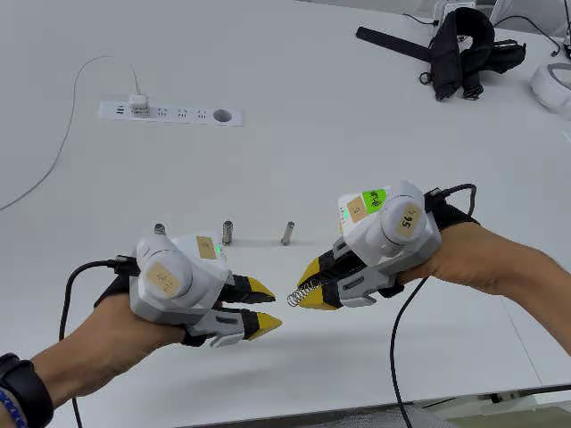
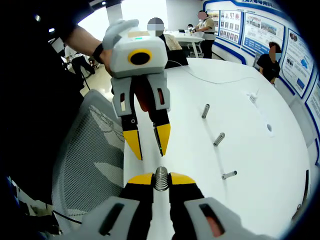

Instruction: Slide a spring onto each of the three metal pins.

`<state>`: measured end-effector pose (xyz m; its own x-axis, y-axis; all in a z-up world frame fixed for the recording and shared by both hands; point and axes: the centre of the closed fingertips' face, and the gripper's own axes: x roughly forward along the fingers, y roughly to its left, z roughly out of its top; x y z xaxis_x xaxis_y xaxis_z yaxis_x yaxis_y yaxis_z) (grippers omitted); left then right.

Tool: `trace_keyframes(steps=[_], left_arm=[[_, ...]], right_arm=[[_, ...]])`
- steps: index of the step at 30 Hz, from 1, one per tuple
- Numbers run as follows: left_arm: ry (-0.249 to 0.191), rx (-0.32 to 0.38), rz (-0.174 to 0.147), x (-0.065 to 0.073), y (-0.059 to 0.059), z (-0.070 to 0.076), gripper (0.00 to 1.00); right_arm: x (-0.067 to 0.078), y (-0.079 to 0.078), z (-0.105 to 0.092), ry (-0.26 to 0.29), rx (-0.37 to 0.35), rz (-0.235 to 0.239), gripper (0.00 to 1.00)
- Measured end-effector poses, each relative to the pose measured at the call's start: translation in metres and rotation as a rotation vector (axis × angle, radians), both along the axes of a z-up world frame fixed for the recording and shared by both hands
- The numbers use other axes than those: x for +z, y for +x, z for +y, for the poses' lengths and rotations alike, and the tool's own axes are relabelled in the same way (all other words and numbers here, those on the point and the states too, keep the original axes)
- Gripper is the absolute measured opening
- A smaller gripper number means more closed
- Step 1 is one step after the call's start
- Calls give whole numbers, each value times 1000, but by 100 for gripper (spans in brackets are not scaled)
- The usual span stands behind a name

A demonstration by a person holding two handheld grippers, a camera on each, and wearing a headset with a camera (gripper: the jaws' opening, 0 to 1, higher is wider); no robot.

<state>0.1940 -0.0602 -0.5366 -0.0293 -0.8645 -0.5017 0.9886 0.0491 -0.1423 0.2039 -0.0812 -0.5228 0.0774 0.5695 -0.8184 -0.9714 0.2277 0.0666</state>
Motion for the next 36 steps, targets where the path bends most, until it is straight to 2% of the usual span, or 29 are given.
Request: trace_keyframes(steps=[5, 17, 27, 36], left_arm=[[16, 46, 20, -12, 2, 9, 20], [54, 198, 52, -36, 19, 35, 32], [82, 295, 68, -48, 31, 53, 39], [98, 359, 69, -53, 39, 67, 45]], right_arm=[[-6, 10, -14, -26, -33, 2, 12], [-25, 38, -48, -99, -115, 7, 12], [-35, 63, -66, -122, -198, 6, 12], [-45, 81, -81, -161, -216, 15, 12]])
